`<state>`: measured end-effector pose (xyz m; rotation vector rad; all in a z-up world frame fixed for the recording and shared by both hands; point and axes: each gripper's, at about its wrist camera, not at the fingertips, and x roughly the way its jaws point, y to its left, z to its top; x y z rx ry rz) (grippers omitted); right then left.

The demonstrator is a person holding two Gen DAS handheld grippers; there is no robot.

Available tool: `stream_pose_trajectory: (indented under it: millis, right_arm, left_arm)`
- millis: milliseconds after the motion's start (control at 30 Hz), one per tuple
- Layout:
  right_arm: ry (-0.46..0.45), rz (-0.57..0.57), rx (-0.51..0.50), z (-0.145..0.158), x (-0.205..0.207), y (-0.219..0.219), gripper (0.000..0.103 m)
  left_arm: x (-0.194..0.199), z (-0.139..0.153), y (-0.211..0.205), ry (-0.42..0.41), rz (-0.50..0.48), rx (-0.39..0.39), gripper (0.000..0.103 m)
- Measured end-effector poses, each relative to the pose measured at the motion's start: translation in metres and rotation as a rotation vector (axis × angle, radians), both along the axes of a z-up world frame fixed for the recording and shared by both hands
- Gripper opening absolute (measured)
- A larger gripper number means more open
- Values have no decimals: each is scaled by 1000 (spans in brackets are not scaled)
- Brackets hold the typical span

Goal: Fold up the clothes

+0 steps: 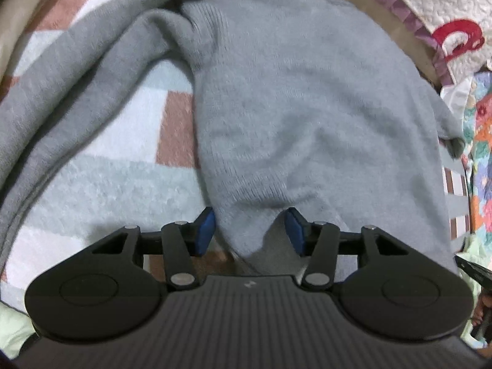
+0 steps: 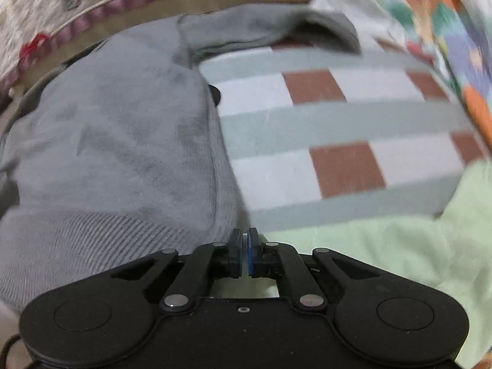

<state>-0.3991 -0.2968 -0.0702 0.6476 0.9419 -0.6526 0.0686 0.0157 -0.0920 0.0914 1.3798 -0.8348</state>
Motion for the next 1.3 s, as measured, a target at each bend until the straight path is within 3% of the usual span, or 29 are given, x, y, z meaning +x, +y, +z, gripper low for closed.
stream_pose_trajectory:
  millis: [133, 200, 233, 367, 500, 767, 833, 867, 900, 967, 1000, 1067, 1100, 1167, 1233, 1300]
  right_arm:
    - [-151, -68, 135, 16, -20, -13, 15]
    - [-183, -117, 187, 22, -29, -19, 38]
    - [-203, -137, 219, 22, -32, -20, 42]
    - [-281, -188, 358, 15, -34, -20, 45]
    - [-247, -166, 391, 8, -22, -12, 56]
    - [-187, -96, 371, 0, -9, -6, 57]
    - [-193, -82, 360, 0, -8, -5, 57]
    - [-199, -76, 356, -1, -8, -6, 57]
    - [-211, -66, 348, -2, -7, -5, 50]
    - [-230, 6, 263, 3, -7, 1, 10]
    - [-239, 39, 195, 12, -10, 4, 9]
    - [-268, 2, 131, 35, -28, -1, 8]
    - [-303, -2, 156, 44, -37, -8, 7]
    - [-256, 24, 125, 48, -35, -11, 7]
    - [-181, 34, 114, 42, -28, -15, 7]
    - [-93, 40, 106, 29, -19, -17, 7]
  left_arm:
    - [2, 10, 4, 53, 5, -15, 52]
    - [4, 16, 11, 80, 43, -13, 52]
    - [3, 20, 14, 88, 61, -15, 52]
    - [-8, 27, 16, 175, 87, -60, 55]
    - [-26, 20, 8, 218, 65, -24, 56]
    - [-49, -5, -28, 99, -32, 170, 59]
    - [-53, -9, -31, 83, -56, 181, 50]
    - [-55, -4, -29, 69, -67, 166, 18]
    - [-55, 3, -26, 60, -78, 138, 4]
    - [-56, 19, -20, 40, -100, 83, 4]
    - [-57, 27, -18, 30, -112, 55, 4]
    - [-50, 57, 8, 20, -82, -48, 4]
    - [-45, 74, 24, 16, -61, -106, 4]
    - [-37, 88, 51, 14, 4, -156, 4]
    - [-32, 79, 65, 48, 51, -166, 4]
    - [-36, 57, 69, 107, 100, -128, 5]
